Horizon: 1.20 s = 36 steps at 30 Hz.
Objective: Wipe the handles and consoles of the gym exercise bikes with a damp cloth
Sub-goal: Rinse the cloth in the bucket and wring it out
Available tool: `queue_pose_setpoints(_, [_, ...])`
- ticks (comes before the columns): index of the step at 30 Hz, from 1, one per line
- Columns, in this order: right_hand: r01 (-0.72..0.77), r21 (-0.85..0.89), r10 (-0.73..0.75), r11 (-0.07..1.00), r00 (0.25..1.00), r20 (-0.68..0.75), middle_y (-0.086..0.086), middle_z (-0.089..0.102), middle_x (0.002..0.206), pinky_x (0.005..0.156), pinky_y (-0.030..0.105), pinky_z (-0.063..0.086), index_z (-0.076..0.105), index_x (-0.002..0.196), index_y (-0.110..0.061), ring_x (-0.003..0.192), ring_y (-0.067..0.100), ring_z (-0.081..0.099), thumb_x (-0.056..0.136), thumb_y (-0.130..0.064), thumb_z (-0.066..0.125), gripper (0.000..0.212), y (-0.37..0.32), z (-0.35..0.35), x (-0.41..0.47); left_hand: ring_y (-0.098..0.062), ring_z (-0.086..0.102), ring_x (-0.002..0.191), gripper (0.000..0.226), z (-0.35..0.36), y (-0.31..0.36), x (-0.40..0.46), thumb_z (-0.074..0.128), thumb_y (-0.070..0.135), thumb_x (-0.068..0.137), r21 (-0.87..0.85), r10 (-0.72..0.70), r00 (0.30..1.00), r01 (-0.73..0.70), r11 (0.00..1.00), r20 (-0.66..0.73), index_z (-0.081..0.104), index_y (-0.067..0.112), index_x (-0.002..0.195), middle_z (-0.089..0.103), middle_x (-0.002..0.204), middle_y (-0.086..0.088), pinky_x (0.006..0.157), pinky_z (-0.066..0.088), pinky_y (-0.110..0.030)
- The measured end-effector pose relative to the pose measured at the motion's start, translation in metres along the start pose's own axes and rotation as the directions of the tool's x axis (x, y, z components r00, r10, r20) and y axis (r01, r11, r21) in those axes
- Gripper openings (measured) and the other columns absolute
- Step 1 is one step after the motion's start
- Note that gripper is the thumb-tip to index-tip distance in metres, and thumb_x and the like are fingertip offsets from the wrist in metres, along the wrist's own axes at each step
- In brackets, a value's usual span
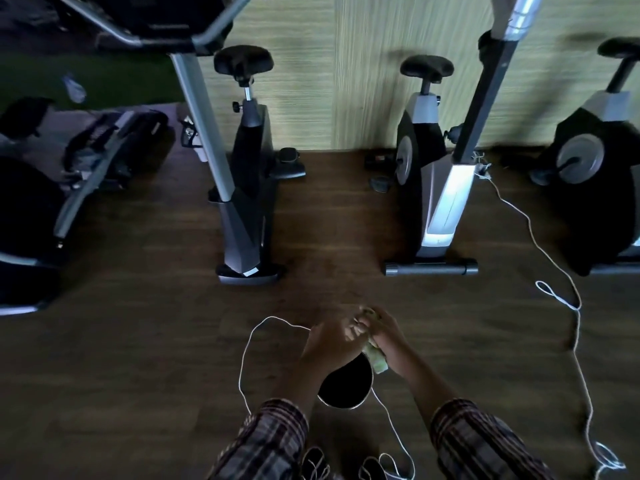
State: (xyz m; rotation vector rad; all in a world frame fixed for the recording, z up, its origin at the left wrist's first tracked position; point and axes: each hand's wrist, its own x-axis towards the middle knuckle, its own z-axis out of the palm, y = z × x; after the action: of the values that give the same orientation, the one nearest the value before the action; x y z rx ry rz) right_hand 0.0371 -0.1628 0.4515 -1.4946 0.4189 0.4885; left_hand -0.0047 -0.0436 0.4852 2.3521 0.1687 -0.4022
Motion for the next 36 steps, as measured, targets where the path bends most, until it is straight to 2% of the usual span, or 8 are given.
queue_pose_setpoints(4, [-0.009,-0.039,0.011,0.999,0.999,0.049,0.000,0.055,0.050,0.035,0.014,0.036,0.054,0.089,-0.003,0.033,0.002,0.049,0.098,0.002,0.047,0.012,-0.002,-0.001,0.010,-0.011,0.069,0.089,0.029,0.004,0.005,0.005,0.064,0.035,0.082,-0.153,-0.055,0.998,0.051,0.987,-0.018,0.069,0.014,0.102,0.075,0.092,0.000,0.083,0.053,-0.030])
queue_pose_setpoints(7, [0.042,-0.080,-0.038,0.996,0.998,0.054,-0.001,0.059,0.061,0.040,0.015,0.042,0.057,0.093,-0.008,0.041,0.001,0.055,0.098,-0.003,0.049,0.010,-0.003,-0.011,0.013,-0.018,0.067,0.096,0.025,0.005,0.005,0.012,0.067,0.026,0.085,-0.159,-0.136,0.987,0.121,0.980,-0.087,0.068,0.008,0.104,0.073,0.097,-0.008,0.081,0.046,-0.024])
queue_pose_setpoints(12, [0.184,-0.359,-0.168,0.915,0.983,0.075,0.002,0.062,0.109,0.075,0.031,0.052,0.064,0.111,-0.034,0.092,0.016,0.063,0.063,-0.039,0.074,0.049,0.011,-0.034,0.008,-0.025,0.067,0.097,0.021,0.011,0.008,0.023,0.068,0.025,0.084,-0.209,-0.215,0.970,0.188,0.960,-0.117,0.070,0.011,0.099,0.074,0.094,-0.011,0.081,0.047,-0.029])
queue_pose_setpoints(14, [0.252,-0.447,-0.232,0.858,0.967,0.100,-0.004,0.055,0.114,0.086,0.033,0.050,0.063,0.104,-0.041,0.104,0.014,0.058,0.058,-0.033,0.080,0.050,0.008,-0.039,0.000,-0.027,0.067,0.097,0.019,0.013,0.009,0.028,0.067,0.024,0.084,-0.222,-0.234,0.964,0.202,0.954,-0.126,0.070,0.010,0.097,0.074,0.092,-0.013,0.082,0.048,-0.032])
queue_pose_setpoints(16, [0.325,-0.545,-0.289,0.773,0.945,0.153,-0.005,0.054,0.113,0.089,0.026,0.048,0.063,0.103,-0.037,0.105,0.011,0.055,0.062,-0.017,0.085,0.051,0.007,-0.042,-0.002,-0.027,0.066,0.098,0.018,0.015,0.010,0.031,0.065,0.025,0.085,-0.226,-0.245,0.961,0.212,0.951,-0.130,0.069,0.011,0.096,0.074,0.094,-0.012,0.083,0.048,-0.032])
queue_pose_setpoints(19, [0.408,-0.587,-0.356,0.700,0.911,0.209,-0.006,0.062,0.110,0.088,0.028,0.049,0.070,0.109,-0.029,0.104,0.011,0.060,0.062,-0.027,0.084,0.049,0.008,-0.043,-0.003,-0.026,0.065,0.101,0.025,0.017,0.008,0.035,0.068,0.025,0.082,-0.253,-0.287,0.952,0.252,0.934,-0.110,0.069,0.013,0.104,0.073,0.099,-0.011,0.084,0.047,-0.030])
queue_pose_setpoints(26, [0.354,-0.658,-0.366,0.665,0.922,0.126,0.002,0.072,0.112,0.089,0.034,0.053,0.072,0.113,-0.019,0.100,0.019,0.069,0.086,-0.020,0.070,0.026,0.011,-0.040,0.001,-0.022,0.065,0.101,0.034,0.018,-0.001,0.041,0.075,0.027,0.080,-0.301,-0.277,0.958,0.243,0.922,-0.076,0.066,0.008,0.108,0.071,0.104,-0.009,0.074,0.041,-0.021])
queue_pose_setpoints(36, [0.323,-0.738,-0.450,0.593,0.893,0.029,0.019,0.062,0.114,0.073,0.015,0.030,0.064,0.113,0.003,0.099,0.035,0.063,0.095,-0.007,0.056,0.022,0.016,-0.032,0.006,-0.021,0.060,0.111,0.033,0.010,-0.024,0.031,0.056,0.020,0.088,0.022,-0.042,0.998,0.042,0.999,-0.038,0.061,0.018,0.121,0.063,0.117,-0.004,0.092,0.047,-0.030])
